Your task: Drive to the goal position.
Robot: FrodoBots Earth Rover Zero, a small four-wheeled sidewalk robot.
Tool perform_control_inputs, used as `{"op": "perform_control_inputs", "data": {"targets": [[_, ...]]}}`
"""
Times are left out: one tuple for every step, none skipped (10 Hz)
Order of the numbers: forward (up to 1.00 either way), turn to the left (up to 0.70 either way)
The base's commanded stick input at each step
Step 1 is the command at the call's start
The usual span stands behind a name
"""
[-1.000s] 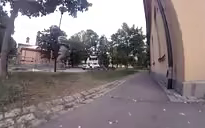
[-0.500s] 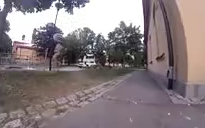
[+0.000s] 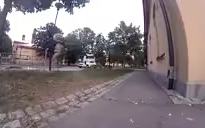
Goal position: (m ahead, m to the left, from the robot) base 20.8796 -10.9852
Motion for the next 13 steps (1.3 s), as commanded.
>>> {"op": "perform_control_inputs", "data": {"targets": [[0.45,-0.27],[0.45,-0.27],[0.45,-0.27],[0.45,-0.27],[0.45,-0.27],[0.45,-0.27],[0.45,-0.27],[0.45,-0.27],[0.45,-0.27],[0.45,-0.27],[0.45,-0.27],[0.45,-0.27],[0.45,-0.27]]}}
